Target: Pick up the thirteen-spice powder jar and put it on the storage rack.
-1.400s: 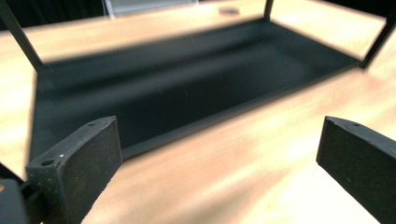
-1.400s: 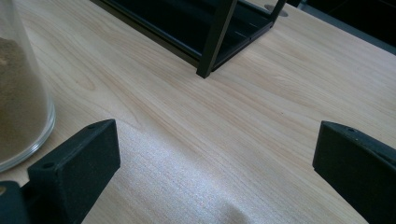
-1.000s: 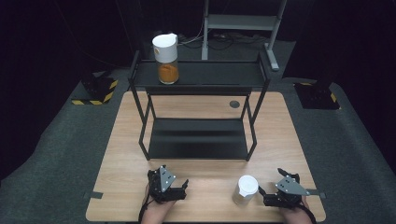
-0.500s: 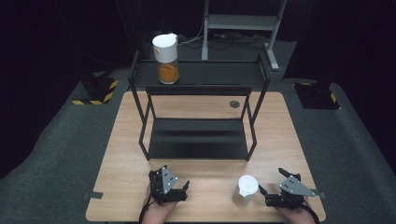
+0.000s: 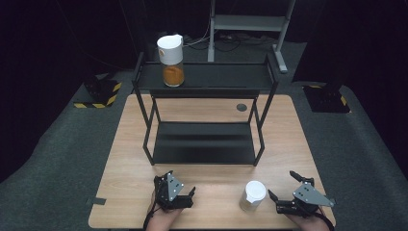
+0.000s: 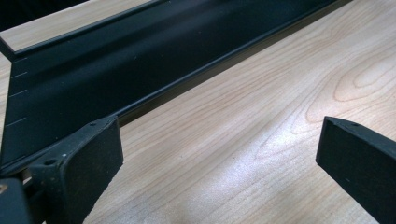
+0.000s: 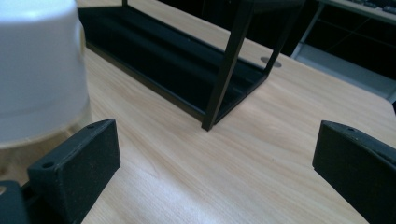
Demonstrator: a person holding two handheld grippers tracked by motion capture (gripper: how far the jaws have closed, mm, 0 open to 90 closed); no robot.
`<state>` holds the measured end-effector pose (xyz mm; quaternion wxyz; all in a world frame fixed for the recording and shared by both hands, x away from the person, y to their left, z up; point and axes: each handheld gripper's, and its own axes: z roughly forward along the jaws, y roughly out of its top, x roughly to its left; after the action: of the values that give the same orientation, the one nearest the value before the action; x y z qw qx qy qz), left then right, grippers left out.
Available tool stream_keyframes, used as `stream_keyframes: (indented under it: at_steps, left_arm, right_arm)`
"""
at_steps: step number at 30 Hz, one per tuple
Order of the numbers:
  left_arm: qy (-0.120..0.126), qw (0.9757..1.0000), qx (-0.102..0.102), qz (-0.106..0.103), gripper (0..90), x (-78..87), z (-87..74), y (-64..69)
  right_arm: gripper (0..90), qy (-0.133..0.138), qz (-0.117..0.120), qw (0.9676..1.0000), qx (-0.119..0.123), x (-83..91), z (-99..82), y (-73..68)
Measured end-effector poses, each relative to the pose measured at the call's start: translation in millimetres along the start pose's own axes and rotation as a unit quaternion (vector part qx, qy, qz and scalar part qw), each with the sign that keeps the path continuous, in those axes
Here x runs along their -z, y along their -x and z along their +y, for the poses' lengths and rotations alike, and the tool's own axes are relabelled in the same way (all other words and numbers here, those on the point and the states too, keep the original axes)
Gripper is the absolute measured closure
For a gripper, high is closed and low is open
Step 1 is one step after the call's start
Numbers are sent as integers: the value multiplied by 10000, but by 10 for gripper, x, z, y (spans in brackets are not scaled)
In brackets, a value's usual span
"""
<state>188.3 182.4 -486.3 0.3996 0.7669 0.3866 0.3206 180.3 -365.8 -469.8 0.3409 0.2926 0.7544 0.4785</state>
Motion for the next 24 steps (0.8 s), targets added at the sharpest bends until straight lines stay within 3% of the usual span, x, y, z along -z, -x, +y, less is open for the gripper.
stream_keyframes:
  at_steps: [11, 17, 24]
  left_arm:
    - [5, 10000, -59, -61, 9, 0, -1, -12]
    - [9, 10000, -59, -62, 9, 1, -2, -12]
    - [41, 9999, -81, -76, 10, 6, -13, -11]
  right_arm:
    - [0, 390, -13, 9990, -221, 149, 62, 40]
    - [0, 672, 130, 9971, -335, 238, 107, 51]
    - [0, 803, 306, 9959, -295, 265, 167, 5]
